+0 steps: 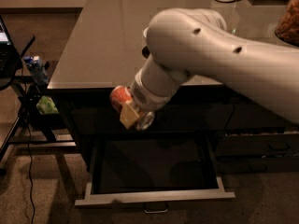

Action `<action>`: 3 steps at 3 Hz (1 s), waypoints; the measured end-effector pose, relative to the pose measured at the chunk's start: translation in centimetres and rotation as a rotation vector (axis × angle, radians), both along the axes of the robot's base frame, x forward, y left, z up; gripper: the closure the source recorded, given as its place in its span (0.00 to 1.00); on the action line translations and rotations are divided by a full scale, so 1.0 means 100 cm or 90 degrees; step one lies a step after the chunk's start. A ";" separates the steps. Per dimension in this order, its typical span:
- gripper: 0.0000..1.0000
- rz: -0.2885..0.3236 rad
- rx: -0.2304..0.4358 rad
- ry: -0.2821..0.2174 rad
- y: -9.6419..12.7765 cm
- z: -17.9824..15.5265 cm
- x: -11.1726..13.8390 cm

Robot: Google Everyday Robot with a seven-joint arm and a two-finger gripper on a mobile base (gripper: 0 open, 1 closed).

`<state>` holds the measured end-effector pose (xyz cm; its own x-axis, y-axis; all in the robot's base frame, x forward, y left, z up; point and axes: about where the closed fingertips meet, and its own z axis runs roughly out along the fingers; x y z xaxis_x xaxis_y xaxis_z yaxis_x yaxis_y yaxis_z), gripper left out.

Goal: Place coke can into middle drawer

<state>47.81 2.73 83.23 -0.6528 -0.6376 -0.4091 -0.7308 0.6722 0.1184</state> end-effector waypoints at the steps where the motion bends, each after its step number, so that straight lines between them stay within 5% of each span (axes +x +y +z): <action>1: 1.00 -0.035 0.006 0.066 -0.008 -0.043 -0.023; 3: 1.00 -0.042 0.003 0.085 -0.008 -0.059 -0.028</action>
Offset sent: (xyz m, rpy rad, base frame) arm -0.0193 -0.0069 -0.0356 0.0076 0.0872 -0.0471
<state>45.00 1.97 77.35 -0.7421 -0.5896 -0.3188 -0.6625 0.7176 0.2150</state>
